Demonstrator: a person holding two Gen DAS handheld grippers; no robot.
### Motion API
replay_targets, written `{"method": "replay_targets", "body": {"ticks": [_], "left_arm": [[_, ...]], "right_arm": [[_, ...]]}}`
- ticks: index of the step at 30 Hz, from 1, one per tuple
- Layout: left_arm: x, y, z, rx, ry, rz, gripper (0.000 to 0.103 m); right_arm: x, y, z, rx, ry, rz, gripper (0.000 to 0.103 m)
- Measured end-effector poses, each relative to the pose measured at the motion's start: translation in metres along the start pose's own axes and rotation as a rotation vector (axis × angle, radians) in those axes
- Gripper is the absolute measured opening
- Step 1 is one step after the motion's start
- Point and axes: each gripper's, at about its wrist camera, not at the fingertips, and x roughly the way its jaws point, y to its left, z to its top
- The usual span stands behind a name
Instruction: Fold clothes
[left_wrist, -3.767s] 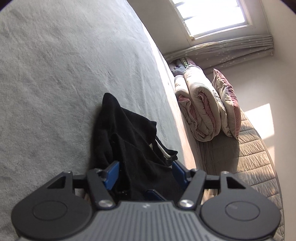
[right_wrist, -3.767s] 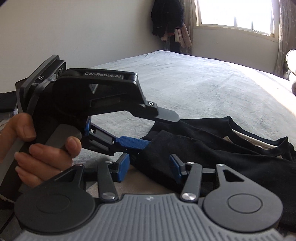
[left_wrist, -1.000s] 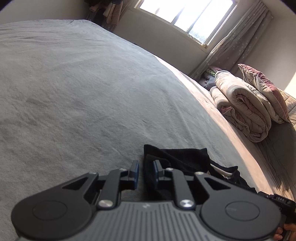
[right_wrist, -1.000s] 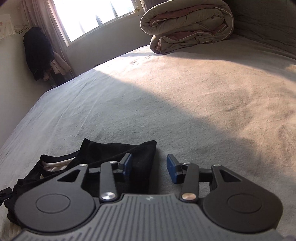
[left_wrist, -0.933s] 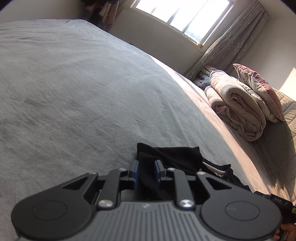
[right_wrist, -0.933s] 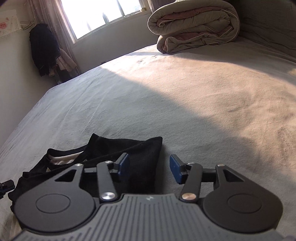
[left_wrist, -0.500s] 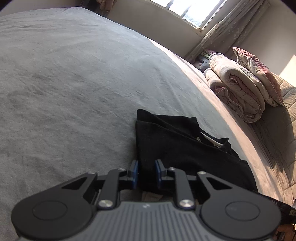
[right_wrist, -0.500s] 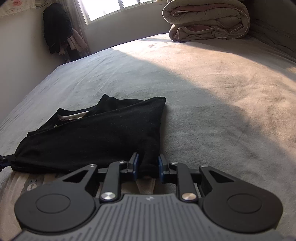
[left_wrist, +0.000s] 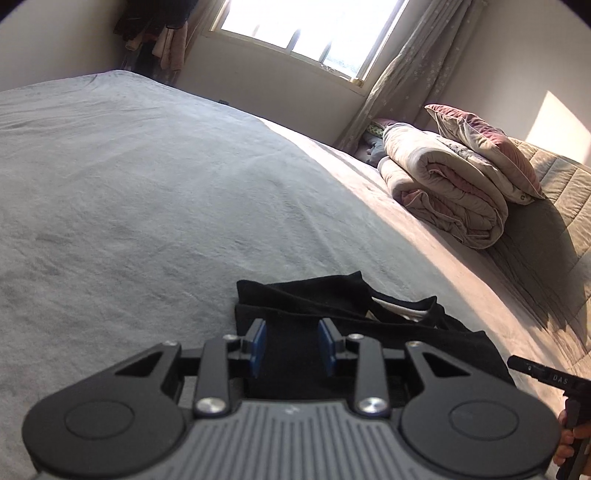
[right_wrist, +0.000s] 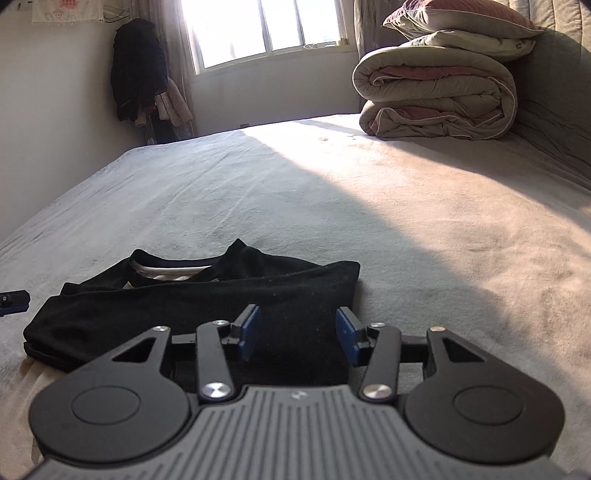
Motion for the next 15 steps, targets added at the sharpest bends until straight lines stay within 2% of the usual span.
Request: {"method": "replay_targets", "body": {"ticks": [4, 6, 10, 11, 13, 15], "left_arm": [[0.025, -0.011, -0.014, 0.134, 0.037, 0.056, 0.032], [0.029, -0.007, -0.02, 0.178, 0.043, 0.06, 0.031], [0.015, -0.005, -0.017, 0.177, 0.023, 0.061, 0.032], [0.009, -0.006, -0.016, 0.179, 0.007, 0.061, 0.033], [0.0, -0.01, -0.017, 0.184, -0.011, 0.009, 0.034], [0.002, -0.015, -0.023, 0.226, 0.02, 0.002, 0.036]], "right_arm": [[0.023, 0.017, -0.005, -0.116, 0.026, -0.019, 0.05], [0.033, 0.015, -0.012, -0.141, 0.055, -0.042, 0.05], [0.026, 0.009, -0.017, -0.135, 0.061, -0.036, 0.045], [0.023, 0.008, -0.017, -0.132, 0.059, -0.031, 0.046], [0.017, 0.006, -0.019, -0.125, 0.056, -0.022, 0.049], [0.011, 0.005, -0.02, -0.119, 0.052, -0.013, 0.052]]}}
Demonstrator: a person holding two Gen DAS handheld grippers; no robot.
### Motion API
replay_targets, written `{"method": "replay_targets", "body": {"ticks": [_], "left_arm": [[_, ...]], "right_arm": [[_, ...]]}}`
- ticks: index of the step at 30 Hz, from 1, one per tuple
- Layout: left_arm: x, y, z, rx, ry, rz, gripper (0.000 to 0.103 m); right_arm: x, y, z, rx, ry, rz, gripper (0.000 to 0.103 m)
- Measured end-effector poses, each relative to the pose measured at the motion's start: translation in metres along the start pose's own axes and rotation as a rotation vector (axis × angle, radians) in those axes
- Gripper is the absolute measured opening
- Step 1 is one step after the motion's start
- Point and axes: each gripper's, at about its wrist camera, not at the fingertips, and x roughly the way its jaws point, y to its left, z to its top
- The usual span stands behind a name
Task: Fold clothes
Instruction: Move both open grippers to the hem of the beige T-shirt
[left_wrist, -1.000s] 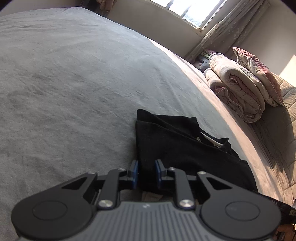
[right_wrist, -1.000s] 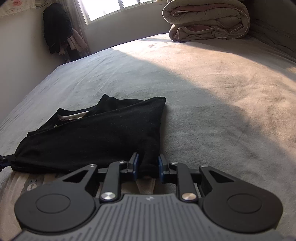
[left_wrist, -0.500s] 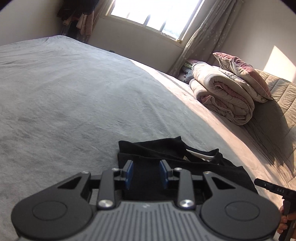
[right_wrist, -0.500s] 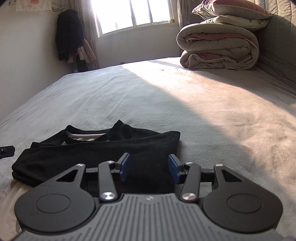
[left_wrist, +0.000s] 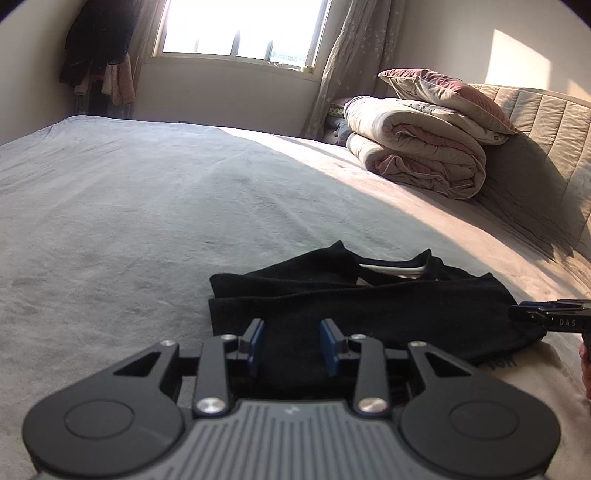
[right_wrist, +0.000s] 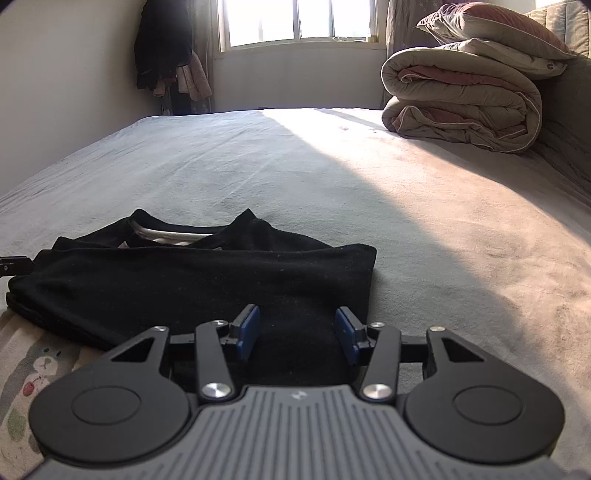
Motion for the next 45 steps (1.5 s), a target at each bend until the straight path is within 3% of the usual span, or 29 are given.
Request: {"method": "replay_targets", "body": {"ticks": [3, 5, 14, 20, 26, 29, 34, 40, 42, 45], "left_arm": [[0.003, -0.012, -0.012, 0.117, 0.034, 0.046, 0.036], [-0.009, -0.018, -0.011, 0.121, 0.041, 0.048, 0.036], [-0.075, -0.032, -0.025, 0.015, 0.098, -0.007, 0.048], [-0.109, -0.039, -0.05, -0.078, 0.204, 0.032, 0.052], [-0.142, -0.043, -0.077, -0.141, 0.315, 0.078, 0.057], [-0.157, -0.035, -0.088, -0.211, 0.372, 0.042, 0.057], [-0.173, -0.012, -0.106, -0.36, 0.446, -0.079, 0.057], [-0.177, 0.004, -0.119, -0.473, 0.485, -0.209, 0.05], [-0.175, 0.003, -0.121, -0.48, 0.507, -0.245, 0.05], [-0.171, -0.003, -0.123, -0.454, 0.537, -0.292, 0.048]], "right_arm": [[-0.004, 0.003, -0.006, -0.021, 0.023, -0.031, 0.053], [-0.013, 0.002, -0.008, -0.005, 0.03, -0.032, 0.054], [-0.071, -0.003, -0.023, 0.11, 0.082, 0.0, 0.057], [-0.109, -0.008, -0.051, 0.176, 0.147, -0.005, 0.057], [-0.15, -0.006, -0.076, 0.212, 0.207, 0.049, 0.061], [-0.168, -0.008, -0.088, 0.233, 0.247, 0.07, 0.061], [-0.189, -0.028, -0.107, 0.381, 0.317, 0.128, 0.061], [-0.19, -0.054, -0.13, 0.597, 0.396, 0.293, 0.061], [-0.188, -0.064, -0.135, 0.679, 0.39, 0.336, 0.061], [-0.183, -0.076, -0.143, 0.773, 0.385, 0.381, 0.05]]}}
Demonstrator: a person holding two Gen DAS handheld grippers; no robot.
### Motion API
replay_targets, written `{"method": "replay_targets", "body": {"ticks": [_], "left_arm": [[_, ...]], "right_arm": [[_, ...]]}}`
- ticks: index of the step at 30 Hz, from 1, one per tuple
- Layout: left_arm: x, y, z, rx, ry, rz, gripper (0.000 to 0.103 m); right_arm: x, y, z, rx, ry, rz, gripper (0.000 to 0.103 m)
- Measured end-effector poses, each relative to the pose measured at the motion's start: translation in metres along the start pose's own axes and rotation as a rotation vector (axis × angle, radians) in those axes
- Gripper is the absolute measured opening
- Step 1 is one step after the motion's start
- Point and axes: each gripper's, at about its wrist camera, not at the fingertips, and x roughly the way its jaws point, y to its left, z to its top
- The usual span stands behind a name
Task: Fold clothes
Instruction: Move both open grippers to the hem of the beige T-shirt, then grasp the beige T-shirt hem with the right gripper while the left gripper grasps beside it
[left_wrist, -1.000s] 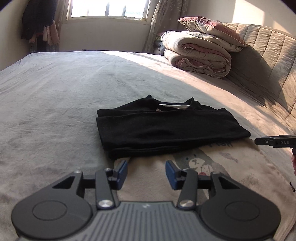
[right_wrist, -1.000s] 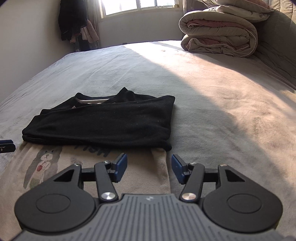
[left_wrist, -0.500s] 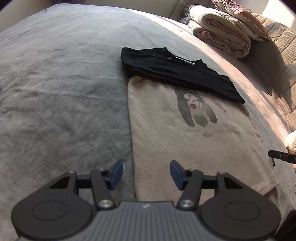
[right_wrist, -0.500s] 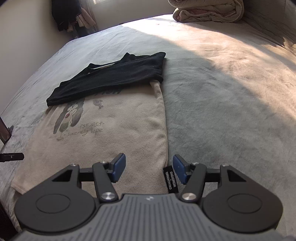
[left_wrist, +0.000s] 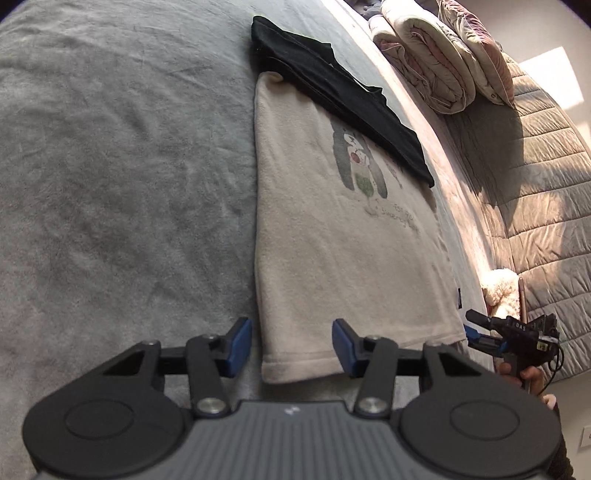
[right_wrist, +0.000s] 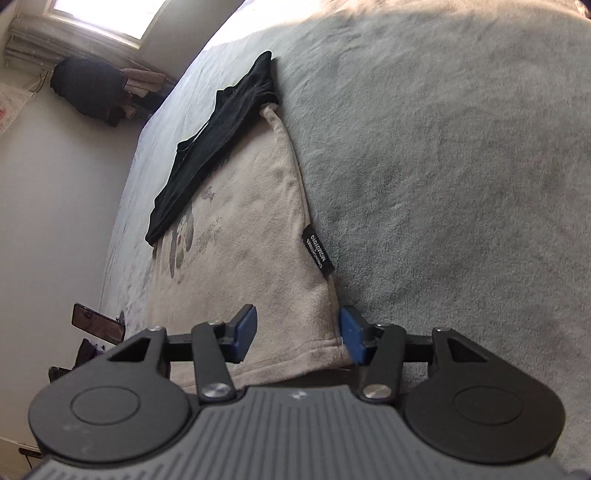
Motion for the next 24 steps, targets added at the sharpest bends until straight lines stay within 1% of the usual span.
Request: {"method": "replay_targets", "body": {"ticks": [1, 3, 4, 6, 7, 8, 9, 10, 11, 15, 19, 21, 22, 23, 24], "left_arm": [[0.003, -0.002, -0.001, 0.021, 0.004, 0.004, 0.048], [0.004, -0.008, -0.002, 0.051, 0.011, 0.011, 0.048], [0.005, -0.01, -0.002, 0.064, 0.022, 0.012, 0.046], [0.007, -0.014, -0.004, 0.081, 0.045, 0.018, 0.04], [0.008, -0.014, -0.004, 0.086, 0.055, 0.023, 0.034], [0.008, -0.014, -0.004, 0.08, 0.063, 0.024, 0.03], [0.009, -0.012, -0.004, 0.064, 0.072, 0.016, 0.023], [0.01, -0.009, -0.004, 0.046, 0.081, 0.008, 0.018], [0.011, -0.006, -0.004, 0.028, 0.09, -0.001, 0.016], [0.011, -0.005, -0.006, 0.01, 0.093, -0.009, 0.015], [0.01, -0.008, -0.007, 0.025, 0.096, -0.001, 0.015], [0.01, -0.008, -0.007, 0.023, 0.093, 0.001, 0.015], [0.01, -0.008, -0.007, 0.019, 0.091, 0.003, 0.013], [0.01, -0.008, -0.007, 0.016, 0.088, 0.004, 0.01], [0.008, -0.008, -0.008, 0.009, 0.078, 0.005, 0.008]], "right_arm": [[0.0, -0.004, 0.001, 0.021, 0.001, 0.018, 0.047], [0.001, -0.011, 0.003, 0.056, 0.007, 0.052, 0.047], [0.001, -0.011, 0.004, 0.051, 0.017, 0.063, 0.047], [0.002, -0.01, 0.005, 0.039, 0.035, 0.073, 0.046], [0.003, -0.01, 0.005, 0.032, 0.044, 0.074, 0.046], [0.004, -0.009, 0.005, 0.026, 0.052, 0.075, 0.045], [0.004, -0.009, 0.005, 0.02, 0.061, 0.076, 0.044], [0.005, -0.008, 0.005, 0.014, 0.07, 0.077, 0.041], [0.005, -0.008, 0.005, 0.007, 0.079, 0.078, 0.037], [0.005, -0.004, 0.004, -0.041, 0.104, 0.071, 0.036], [0.003, -0.005, 0.002, -0.04, 0.113, 0.073, 0.036], [0.003, -0.007, 0.002, -0.029, 0.109, 0.064, 0.03], [0.003, -0.007, 0.001, -0.027, 0.108, 0.057, 0.025], [0.002, -0.007, 0.001, -0.026, 0.107, 0.057, 0.022], [0.001, -0.007, 0.0, -0.025, 0.107, 0.057, 0.021]]}}
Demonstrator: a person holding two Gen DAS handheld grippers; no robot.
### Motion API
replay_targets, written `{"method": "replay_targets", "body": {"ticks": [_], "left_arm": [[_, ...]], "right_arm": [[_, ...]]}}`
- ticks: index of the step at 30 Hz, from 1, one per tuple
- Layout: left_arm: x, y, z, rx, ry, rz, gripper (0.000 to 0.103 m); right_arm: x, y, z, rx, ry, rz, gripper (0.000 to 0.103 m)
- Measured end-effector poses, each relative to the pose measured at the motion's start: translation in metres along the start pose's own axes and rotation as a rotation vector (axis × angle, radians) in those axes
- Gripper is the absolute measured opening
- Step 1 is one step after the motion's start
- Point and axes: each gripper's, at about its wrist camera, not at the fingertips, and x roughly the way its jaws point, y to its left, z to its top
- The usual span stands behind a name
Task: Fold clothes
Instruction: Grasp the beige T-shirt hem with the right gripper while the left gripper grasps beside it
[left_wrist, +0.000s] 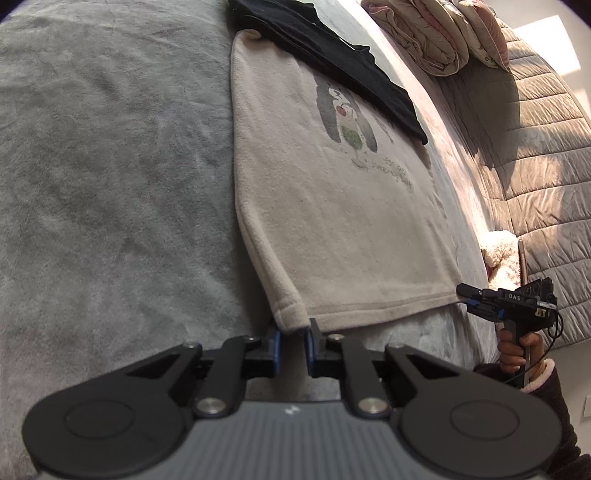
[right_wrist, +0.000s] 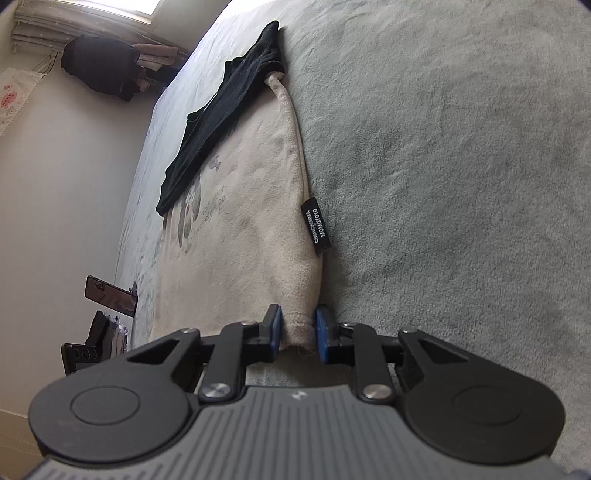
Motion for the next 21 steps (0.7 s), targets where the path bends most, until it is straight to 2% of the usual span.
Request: {"method": "replay_targets", "body": {"ticks": [12, 21], "left_arm": [[-0.031, -0.006, 0.01, -0.059, -0.194, -0.11, 0.005], [-0.031, 0.0, 0.05, -0.192, -0.324, -0.139, 0.005]], "right_arm": [[-0.009, 0.028, 0.017, -0.034, -0.069, 0.042, 0.019], [0.003, 0.044, 0.054, -0.032, -0.182, 0.038, 0.018]]}}
